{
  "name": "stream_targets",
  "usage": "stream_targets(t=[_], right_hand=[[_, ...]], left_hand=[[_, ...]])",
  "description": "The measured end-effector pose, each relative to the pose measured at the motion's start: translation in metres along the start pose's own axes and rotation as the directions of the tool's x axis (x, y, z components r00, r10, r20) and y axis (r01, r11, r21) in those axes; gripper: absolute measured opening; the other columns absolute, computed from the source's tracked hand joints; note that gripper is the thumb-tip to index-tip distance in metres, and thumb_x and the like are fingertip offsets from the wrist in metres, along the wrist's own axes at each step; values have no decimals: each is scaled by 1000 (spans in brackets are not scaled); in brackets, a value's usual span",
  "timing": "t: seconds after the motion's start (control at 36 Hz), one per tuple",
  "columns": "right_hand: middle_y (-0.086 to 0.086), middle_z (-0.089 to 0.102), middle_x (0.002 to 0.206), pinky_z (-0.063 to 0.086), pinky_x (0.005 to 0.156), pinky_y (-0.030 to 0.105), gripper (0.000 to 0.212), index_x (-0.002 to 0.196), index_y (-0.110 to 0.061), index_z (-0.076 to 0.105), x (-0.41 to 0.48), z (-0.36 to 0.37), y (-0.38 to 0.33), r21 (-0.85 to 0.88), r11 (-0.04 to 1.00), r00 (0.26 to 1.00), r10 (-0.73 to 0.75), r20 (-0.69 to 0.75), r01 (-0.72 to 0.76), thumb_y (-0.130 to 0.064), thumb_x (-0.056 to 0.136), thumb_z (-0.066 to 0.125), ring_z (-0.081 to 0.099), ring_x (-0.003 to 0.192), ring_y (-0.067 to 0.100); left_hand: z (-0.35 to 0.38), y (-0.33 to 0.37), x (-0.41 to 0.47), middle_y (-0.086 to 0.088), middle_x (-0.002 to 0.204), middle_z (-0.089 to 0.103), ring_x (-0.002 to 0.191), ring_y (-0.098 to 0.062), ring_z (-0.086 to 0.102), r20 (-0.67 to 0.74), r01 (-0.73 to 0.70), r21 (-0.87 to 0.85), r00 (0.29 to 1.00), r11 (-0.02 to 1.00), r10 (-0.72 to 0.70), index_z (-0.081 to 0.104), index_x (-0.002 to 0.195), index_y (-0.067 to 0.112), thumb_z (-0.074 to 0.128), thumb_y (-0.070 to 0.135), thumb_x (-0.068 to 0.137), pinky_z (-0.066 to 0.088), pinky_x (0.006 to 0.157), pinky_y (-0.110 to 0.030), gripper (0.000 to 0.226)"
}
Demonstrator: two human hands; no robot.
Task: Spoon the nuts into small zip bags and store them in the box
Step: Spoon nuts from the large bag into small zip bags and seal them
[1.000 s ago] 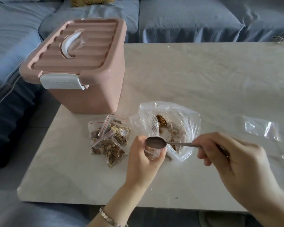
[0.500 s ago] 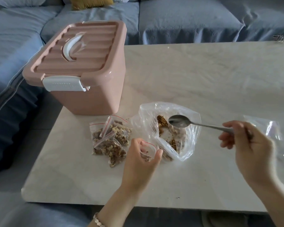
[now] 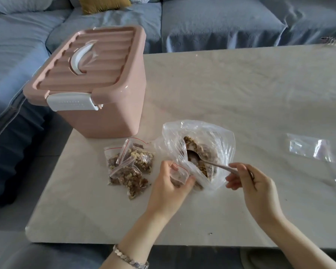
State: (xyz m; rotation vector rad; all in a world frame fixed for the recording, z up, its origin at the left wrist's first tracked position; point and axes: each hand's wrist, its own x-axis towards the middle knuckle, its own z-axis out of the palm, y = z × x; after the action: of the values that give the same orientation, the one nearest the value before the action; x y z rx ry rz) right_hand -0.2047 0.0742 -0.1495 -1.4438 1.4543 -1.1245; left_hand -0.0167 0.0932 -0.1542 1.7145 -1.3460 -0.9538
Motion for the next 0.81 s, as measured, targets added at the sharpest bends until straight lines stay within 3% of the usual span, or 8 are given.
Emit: stream_targets(t=[0.11,0.22,0.36,0.47,0.61,0.72,0.81], right_hand=[[8,68,66,52,51,22,26,88,-9,66,-12,1,-2,116,978,984,179,-16,-176,-12,96,41,63,53,20],[9,66,58,49,46,20,27,86,-5,65,-18,4,-6,247,914,941,337,-18,-323,-15,97,42,62,49,18],[8,67,56,51,46,17,29,85,-4,65,-20,2,-9,461,733,840,541,48,-499,-19,98,43,62,47,14],[8,67,56,50,44,16,30,86,-2,65,-17,-5,-13,542,636,787,612,81,-550,-20,97,44,62,47,11],[6,66,55,49,44,15,30,85,-4,65,-11,-22,-24,524,701,831,556,23,-484,-21,97,44,60,46,10],[7,65,54,47,44,15,31,83,-4,64,-5,-37,-39,457,806,891,451,-60,-377,-22,97,43,58,44,11],[6,63,50,43,41,14,33,80,-4,64,1,-43,-52,393,867,921,375,-106,-308,-21,98,41,55,41,12]], left_hand=[[3,2,-1,18,86,58,81,17,52,39,20,-24,999,1000,-19,46,102,25,70,36,79,39,66,0,35],[4,3,-2,15,89,60,84,14,54,77,43,-37,996,998,-40,45,103,28,69,37,80,40,69,-1,34],[3,5,-3,15,91,58,87,11,53,77,47,-65,996,997,-42,46,103,28,69,35,79,42,72,-7,34],[-1,4,-4,16,87,57,81,9,53,39,31,-112,999,993,-27,47,98,29,70,32,79,42,72,-12,30],[-3,-2,-7,20,88,59,67,-10,60,21,-13,-104,1000,994,16,44,92,37,66,49,68,51,67,-33,35],[-4,-2,-9,14,88,58,87,1,56,-2,-85,-53,996,995,85,46,93,32,68,40,73,40,76,-7,31],[-2,0,-8,11,91,57,90,2,54,-16,-70,-3,997,998,70,46,92,31,70,31,75,37,76,-2,29]])
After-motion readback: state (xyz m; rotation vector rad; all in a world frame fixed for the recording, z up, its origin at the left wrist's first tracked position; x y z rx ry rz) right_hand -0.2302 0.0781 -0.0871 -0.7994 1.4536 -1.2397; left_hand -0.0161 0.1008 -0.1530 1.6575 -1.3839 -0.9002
